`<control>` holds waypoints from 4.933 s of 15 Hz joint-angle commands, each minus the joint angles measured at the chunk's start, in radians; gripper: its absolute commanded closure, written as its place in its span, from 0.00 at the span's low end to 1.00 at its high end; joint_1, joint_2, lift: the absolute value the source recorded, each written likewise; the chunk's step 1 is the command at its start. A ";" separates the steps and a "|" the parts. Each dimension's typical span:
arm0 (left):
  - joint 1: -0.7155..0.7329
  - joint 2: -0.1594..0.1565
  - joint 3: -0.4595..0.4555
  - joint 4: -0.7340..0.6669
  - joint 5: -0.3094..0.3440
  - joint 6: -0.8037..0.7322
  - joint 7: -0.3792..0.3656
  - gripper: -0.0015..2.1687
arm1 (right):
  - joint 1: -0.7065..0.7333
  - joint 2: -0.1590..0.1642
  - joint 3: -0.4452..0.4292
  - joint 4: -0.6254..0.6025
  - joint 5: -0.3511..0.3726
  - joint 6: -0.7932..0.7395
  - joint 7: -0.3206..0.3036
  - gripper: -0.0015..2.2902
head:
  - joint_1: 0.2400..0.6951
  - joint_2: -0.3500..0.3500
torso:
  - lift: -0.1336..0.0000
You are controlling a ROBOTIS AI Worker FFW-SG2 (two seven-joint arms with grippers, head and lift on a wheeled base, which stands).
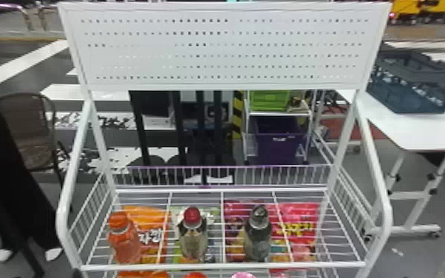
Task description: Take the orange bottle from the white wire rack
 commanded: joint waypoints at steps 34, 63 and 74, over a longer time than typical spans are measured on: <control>-0.563 0.013 -0.301 0.803 -0.081 -0.350 0.017 0.04 | -0.011 0.001 -0.005 0.023 0.000 0.009 0.000 0.51 | 0.57 0.50 | 1.00; 0.008 0.060 -0.124 -0.020 -0.087 -0.221 0.077 0.99 | -0.086 0.001 0.010 -0.003 0.038 0.193 0.000 0.51 | 0.57 0.50 | 1.00; 0.038 0.050 -0.061 -0.017 -0.100 -0.218 0.071 0.99 | -0.077 0.001 0.010 -0.011 0.034 0.187 0.000 0.51 | 0.57 0.50 | 1.00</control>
